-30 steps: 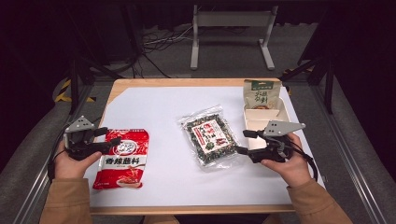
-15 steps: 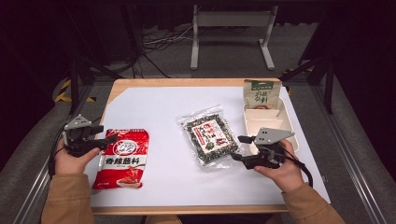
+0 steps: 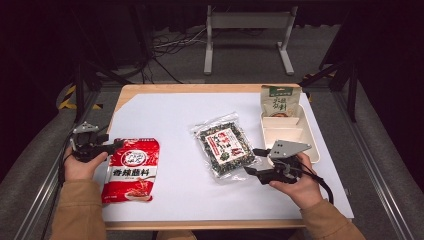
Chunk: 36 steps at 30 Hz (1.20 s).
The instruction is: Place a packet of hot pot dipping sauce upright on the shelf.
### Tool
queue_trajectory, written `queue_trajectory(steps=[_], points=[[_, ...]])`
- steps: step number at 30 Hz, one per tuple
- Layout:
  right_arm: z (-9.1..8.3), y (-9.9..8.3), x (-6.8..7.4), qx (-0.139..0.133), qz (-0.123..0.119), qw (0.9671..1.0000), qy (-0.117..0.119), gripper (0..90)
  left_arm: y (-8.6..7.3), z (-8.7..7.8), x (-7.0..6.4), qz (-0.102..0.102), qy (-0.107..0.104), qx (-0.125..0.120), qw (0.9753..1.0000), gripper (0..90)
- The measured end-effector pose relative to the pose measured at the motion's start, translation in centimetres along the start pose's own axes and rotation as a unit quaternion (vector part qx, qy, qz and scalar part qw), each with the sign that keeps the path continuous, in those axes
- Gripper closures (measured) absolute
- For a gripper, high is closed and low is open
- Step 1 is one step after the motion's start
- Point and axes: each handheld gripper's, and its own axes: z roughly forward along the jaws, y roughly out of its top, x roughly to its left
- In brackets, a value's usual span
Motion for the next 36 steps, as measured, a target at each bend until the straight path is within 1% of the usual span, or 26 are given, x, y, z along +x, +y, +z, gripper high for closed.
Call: queue_trajectory(steps=[1,3,6,8,9,11,12,14,15,16,17,19,22,23,24,25,26,30,34,36], points=[[0.1,-0.1,0.0,0.001,0.001,1.0000,-0.001,34.5,0.0,0.2,0.2,-0.006,0.000,0.003,1.0000,30.2],[0.2,-0.1,0.0,0.002,0.002,1.0000,-0.001,34.5,-0.1,0.5,0.5,-0.010,-0.006,0.009,0.9999,30.9],[0.3,-0.2,0.0,0.003,0.003,1.0000,0.000,34.5,-0.2,0.9,1.0,-0.021,-0.006,0.011,0.9997,31.4],[0.3,-0.2,0.1,0.002,0.003,1.0000,0.001,34.5,-0.3,1.2,1.3,-0.028,-0.017,0.009,0.9994,32.5],[0.4,-0.2,0.1,0.003,0.004,1.0000,0.001,34.5,-0.3,1.5,1.4,-0.026,-0.023,0.005,0.9994,33.7],[0.5,-0.2,0.1,0.003,0.006,1.0000,0.003,34.5,-0.2,1.9,1.4,-0.019,-0.022,0.007,0.9995,34.8],[0.6,-0.2,0.1,0.003,0.008,0.9999,0.006,34.5,-0.2,2.1,1.4,-0.025,-0.024,0.010,0.9993,34.9],[0.8,-0.3,0.1,0.002,0.012,0.9998,0.013,34.5,-0.2,2.4,1.6,-0.028,-0.029,0.014,0.9991,35.0],[0.8,-0.3,0.1,0.002,0.012,0.9998,0.014,34.5,-0.3,2.5,1.7,-0.027,-0.026,0.020,0.9991,35.0],[0.9,-0.3,0.1,0.003,0.011,0.9998,0.014,34.5,-0.3,2.7,1.7,-0.034,-0.029,0.019,0.9988,34.7],[0.9,-0.3,0.1,0.004,0.011,0.9998,0.015,34.5,-0.4,2.8,1.9,-0.031,-0.030,0.023,0.9988,34.3],[1.0,-0.3,0.1,0.003,0.012,0.9998,0.016,34.5,-0.5,3.1,1.9,-0.036,-0.037,0.027,0.9983,34.1],[1.0,-0.3,0.1,0.005,0.011,0.9998,0.016,34.3,-0.5,3.3,2.0,-0.035,-0.045,0.033,0.9978,35.0],[1.0,-0.3,0.2,0.006,0.012,0.9998,0.016,34.3,-0.5,3.4,2.1,-0.039,-0.057,0.036,0.9969,36.7],[1.0,-0.3,0.2,0.006,0.012,0.9998,0.016,34.3,-0.6,3.5,2.1,-0.040,-0.059,0.037,0.9967,39.0],[1.0,-0.3,0.2,0.006,0.011,0.9998,0.016,34.3,-0.7,3.6,2.1,-0.041,-0.058,0.040,0.9967,39.4],[1.0,-0.3,0.2,0.006,0.011,0.9998,0.016,34.3,-0.7,3.6,2.2,-0.037,-0.057,0.042,0.9968,41.7],[1.0,-0.3,0.2,0.005,0.012,0.9998,0.017,33.9,-0.7,3.4,2.2,-0.033,-0.056,0.042,0.9970,50.6],[1.0,-0.4,0.0,0.006,0.017,0.9997,0.017,33.9,-0.7,3.4,1.9,-0.016,-0.043,0.048,0.9978,64.4],[1.0,-0.4,0.0,0.005,0.021,0.9996,0.019,33.9,-0.7,3.3,1.8,-0.017,-0.043,0.047,0.9978,71.8]])
